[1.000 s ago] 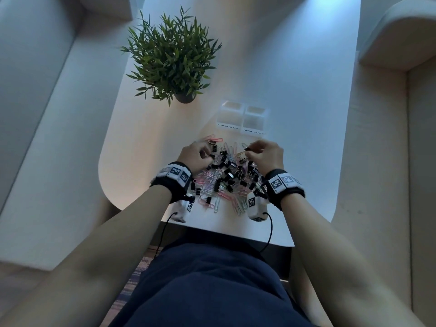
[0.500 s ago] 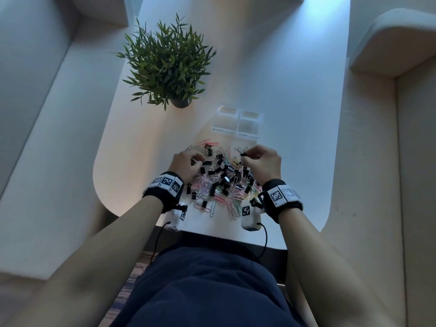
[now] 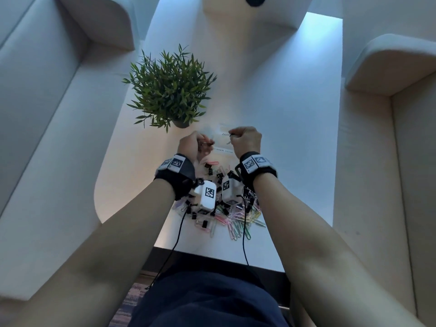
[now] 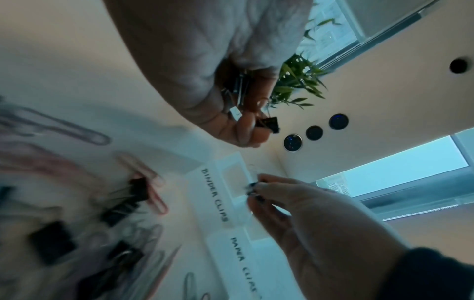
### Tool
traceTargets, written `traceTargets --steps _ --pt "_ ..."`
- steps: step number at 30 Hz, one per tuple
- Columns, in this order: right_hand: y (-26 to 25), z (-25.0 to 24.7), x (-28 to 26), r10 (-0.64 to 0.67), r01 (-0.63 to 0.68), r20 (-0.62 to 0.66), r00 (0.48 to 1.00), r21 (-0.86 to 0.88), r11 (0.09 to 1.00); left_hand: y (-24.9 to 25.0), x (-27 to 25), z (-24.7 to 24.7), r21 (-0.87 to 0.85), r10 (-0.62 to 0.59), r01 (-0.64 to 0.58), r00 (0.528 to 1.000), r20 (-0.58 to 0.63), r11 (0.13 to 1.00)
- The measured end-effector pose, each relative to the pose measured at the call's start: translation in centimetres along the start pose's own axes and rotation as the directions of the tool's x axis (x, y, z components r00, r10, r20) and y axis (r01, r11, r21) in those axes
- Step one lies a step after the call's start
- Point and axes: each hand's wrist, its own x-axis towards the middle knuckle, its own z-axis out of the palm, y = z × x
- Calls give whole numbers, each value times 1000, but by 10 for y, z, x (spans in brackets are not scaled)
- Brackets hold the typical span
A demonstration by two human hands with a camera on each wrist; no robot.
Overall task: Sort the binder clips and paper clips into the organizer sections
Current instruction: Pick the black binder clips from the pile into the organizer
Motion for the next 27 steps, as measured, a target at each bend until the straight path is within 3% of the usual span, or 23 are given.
traceTargets --steps 2,4,7,9,11,13,17,19,22,27 --pt "-2 3 -1 -29 34 64 998 -73 997 5 7 13 54 -15 14 1000 20 998" --pt "-1 0 -6 -70 77 70 995 -109 991 8 16 24 212 13 -20 999 34 977" --pt "8 -17 -17 -151 144 -73 986 -96 985 10 29 41 509 66 -126 989 134 851" --pt "22 -33 -30 -166 153 -169 971 -89 984 10 32 47 768 96 -274 958 270 578" --pt "41 -46 -47 -148 132 -168 975 -107 986 10 27 51 882 68 -390 920 386 265" --pt "60 -52 -65 -135 126 -57 989 -145 981 13 20 52 878 39 -468 884 467 100" --pt "83 -41 -92 -153 202 199 968 -258 945 10 9 32 806 192 -587 802 566 74" --pt "82 -27 -98 -221 291 252 942 -287 913 -4 6 7 822 255 -569 799 545 26" --pt "73 2 -94 -305 402 304 903 -341 850 -31 4 -30 847 187 -522 826 531 -99" --pt "65 30 -80 -274 430 370 888 -453 781 -50 9 -43 783 114 -602 776 620 -159"
